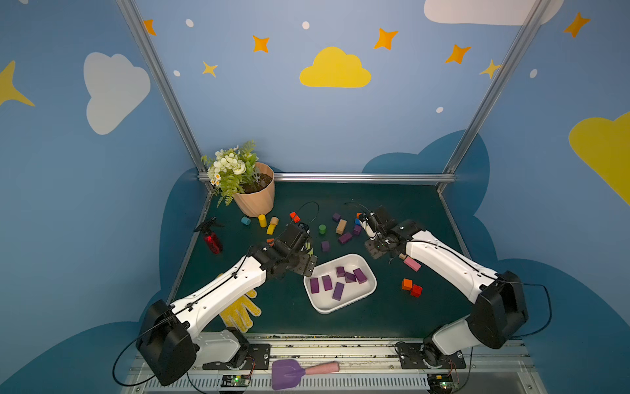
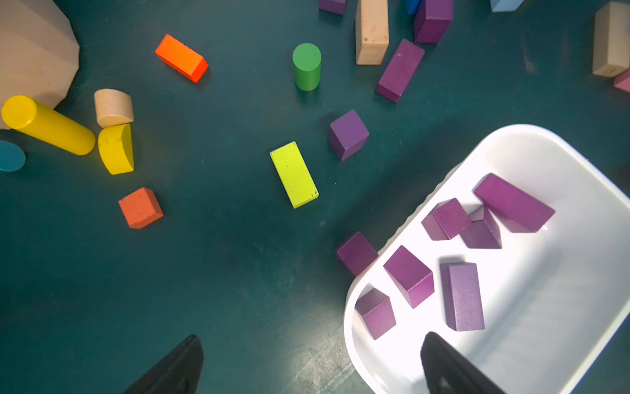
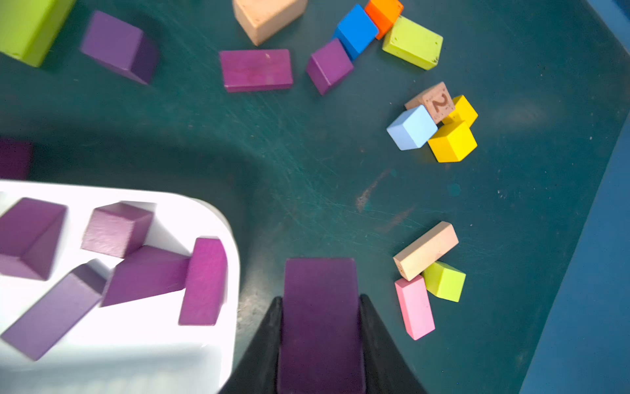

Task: Pick purple bricks into the storage bin
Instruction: Place the building block in the storage box.

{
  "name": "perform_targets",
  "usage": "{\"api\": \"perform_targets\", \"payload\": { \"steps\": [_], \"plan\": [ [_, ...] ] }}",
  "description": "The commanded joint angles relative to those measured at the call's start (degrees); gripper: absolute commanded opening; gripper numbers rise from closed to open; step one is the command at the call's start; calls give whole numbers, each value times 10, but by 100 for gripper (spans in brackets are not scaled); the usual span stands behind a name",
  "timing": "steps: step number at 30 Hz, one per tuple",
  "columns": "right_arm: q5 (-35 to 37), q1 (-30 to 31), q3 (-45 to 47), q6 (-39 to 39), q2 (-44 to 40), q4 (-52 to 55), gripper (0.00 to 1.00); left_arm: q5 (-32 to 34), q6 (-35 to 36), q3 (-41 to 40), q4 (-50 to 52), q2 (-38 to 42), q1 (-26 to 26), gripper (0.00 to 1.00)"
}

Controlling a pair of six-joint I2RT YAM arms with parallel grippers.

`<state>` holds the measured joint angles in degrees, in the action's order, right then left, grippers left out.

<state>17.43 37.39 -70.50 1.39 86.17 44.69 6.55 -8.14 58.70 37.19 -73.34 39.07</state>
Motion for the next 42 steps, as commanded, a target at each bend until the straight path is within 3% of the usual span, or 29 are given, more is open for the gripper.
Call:
{"api": "perform_targets", "payload": {
  "steps": [1, 9, 19, 25, 42],
  "plan": [
    [5, 23, 0, -23, -19, 11, 28, 10, -5, 9, 12, 16, 2, 100],
    [-1, 84, -1, -48, -4, -5, 29, 28, 1, 18, 32, 18, 4, 100],
    [19, 137, -43, -68, 80, 11, 29, 61, 32, 1, 40, 48, 18, 100],
    [43, 147, -58, -83, 115, 33, 28, 94, 35, -19, 29, 74, 20, 100],
    [46, 151, 5, -113, 96, 28, 28, 136, 30, -22, 34, 76, 21, 100]
  ]
}}
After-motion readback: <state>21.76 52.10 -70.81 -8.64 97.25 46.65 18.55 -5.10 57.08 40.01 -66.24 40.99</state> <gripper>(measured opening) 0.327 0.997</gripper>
